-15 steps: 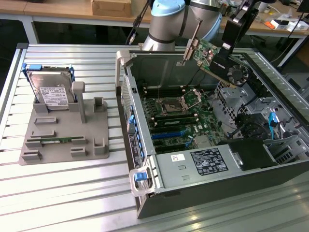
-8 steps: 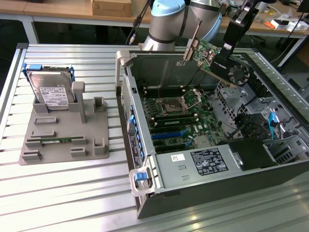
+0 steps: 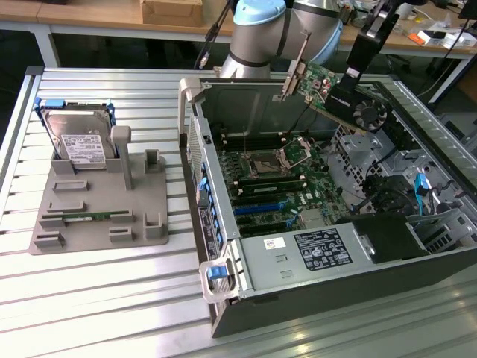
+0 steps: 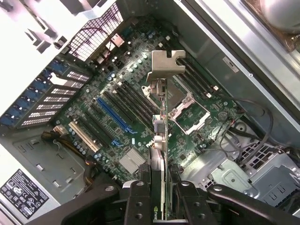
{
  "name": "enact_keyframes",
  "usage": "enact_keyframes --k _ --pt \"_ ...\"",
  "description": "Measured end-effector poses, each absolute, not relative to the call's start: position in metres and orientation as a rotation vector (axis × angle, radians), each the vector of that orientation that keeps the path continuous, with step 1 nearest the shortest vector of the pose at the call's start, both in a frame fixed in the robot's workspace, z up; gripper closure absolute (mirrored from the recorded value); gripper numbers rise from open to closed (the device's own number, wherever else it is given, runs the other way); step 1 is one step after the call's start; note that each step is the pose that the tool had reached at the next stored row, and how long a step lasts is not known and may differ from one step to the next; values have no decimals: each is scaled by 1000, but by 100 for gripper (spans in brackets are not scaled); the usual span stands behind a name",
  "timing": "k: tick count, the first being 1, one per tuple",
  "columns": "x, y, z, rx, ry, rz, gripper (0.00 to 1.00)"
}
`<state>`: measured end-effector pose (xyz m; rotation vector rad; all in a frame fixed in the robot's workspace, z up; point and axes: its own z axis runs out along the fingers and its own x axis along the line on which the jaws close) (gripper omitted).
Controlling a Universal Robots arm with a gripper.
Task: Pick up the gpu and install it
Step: 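Insert the gpu into the slot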
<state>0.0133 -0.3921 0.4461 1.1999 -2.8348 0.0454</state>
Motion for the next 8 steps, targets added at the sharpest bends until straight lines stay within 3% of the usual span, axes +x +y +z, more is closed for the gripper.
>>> enact_keyframes --k 8 --pt "13 -392 446 1264 -2807 48 75"
